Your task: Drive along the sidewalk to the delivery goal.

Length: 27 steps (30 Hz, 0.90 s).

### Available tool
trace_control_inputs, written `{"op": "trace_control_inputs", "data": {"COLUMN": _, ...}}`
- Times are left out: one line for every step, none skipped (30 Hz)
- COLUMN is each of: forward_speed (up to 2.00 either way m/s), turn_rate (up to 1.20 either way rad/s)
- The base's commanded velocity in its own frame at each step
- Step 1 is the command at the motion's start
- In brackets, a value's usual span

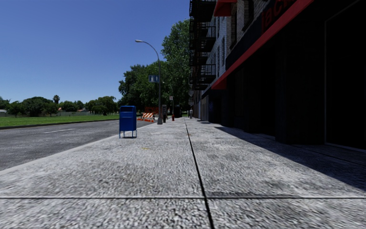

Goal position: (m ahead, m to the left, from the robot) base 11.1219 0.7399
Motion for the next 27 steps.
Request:
{"op": "trace_control_inputs", "data": {"forward_speed": 2.0, "turn_rate": 0.0}}
{"op": "trace_control_inputs", "data": {"forward_speed": 2.0, "turn_rate": 0.0}}
{"op": "trace_control_inputs", "data": {"forward_speed": 2.0, "turn_rate": 0.0}}
{"op": "trace_control_inputs", "data": {"forward_speed": 2.0, "turn_rate": 0.0}}
{"op": "trace_control_inputs", "data": {"forward_speed": 2.0, "turn_rate": 0.0}}
{"op": "trace_control_inputs", "data": {"forward_speed": 2.0, "turn_rate": 0.0}}
{"op": "trace_control_inputs", "data": {"forward_speed": 2.0, "turn_rate": 0.0}}
{"op": "trace_control_inputs", "data": {"forward_speed": 2.0, "turn_rate": 0.0}}
{"op": "trace_control_inputs", "data": {"forward_speed": 2.0, "turn_rate": 0.0}}
{"op": "trace_control_inputs", "data": {"forward_speed": 2.0, "turn_rate": 0.0}}
{"op": "trace_control_inputs", "data": {"forward_speed": 2.0, "turn_rate": 0.0}}
{"op": "trace_control_inputs", "data": {"forward_speed": 2.0, "turn_rate": 0.0}}
{"op": "trace_control_inputs", "data": {"forward_speed": 2.0, "turn_rate": 0.0}}
{"op": "trace_control_inputs", "data": {"forward_speed": 2.0, "turn_rate": 0.0}}
{"op": "trace_control_inputs", "data": {"forward_speed": 2.0, "turn_rate": 0.0}}
{"op": "trace_control_inputs", "data": {"forward_speed": 2.0, "turn_rate": 0.03}}
{"op": "trace_control_inputs", "data": {"forward_speed": 2.0, "turn_rate": 0.11}}
{"op": "trace_control_inputs", "data": {"forward_speed": 2.0, "turn_rate": 0.26}}
{"op": "trace_control_inputs", "data": {"forward_speed": 2.0, "turn_rate": 0.26}}
{"op": "trace_control_inputs", "data": {"forward_speed": 2.0, "turn_rate": 0.26}}
{"op": "trace_control_inputs", "data": {"forward_speed": 2.0, "turn_rate": 0.26}}
{"op": "trace_control_inputs", "data": {"forward_speed": 2.0, "turn_rate": 0.26}}
{"op": "trace_control_inputs", "data": {"forward_speed": 2.0, "turn_rate": 0.26}}
{"op": "trace_control_inputs", "data": {"forward_speed": 2.0, "turn_rate": 0.26}}
{"op": "trace_control_inputs", "data": {"forward_speed": 2.0, "turn_rate": 0.26}}
{"op": "trace_control_inputs", "data": {"forward_speed": 2.0, "turn_rate": 0.26}}
{"op": "trace_control_inputs", "data": {"forward_speed": 2.0, "turn_rate": 0.26}}
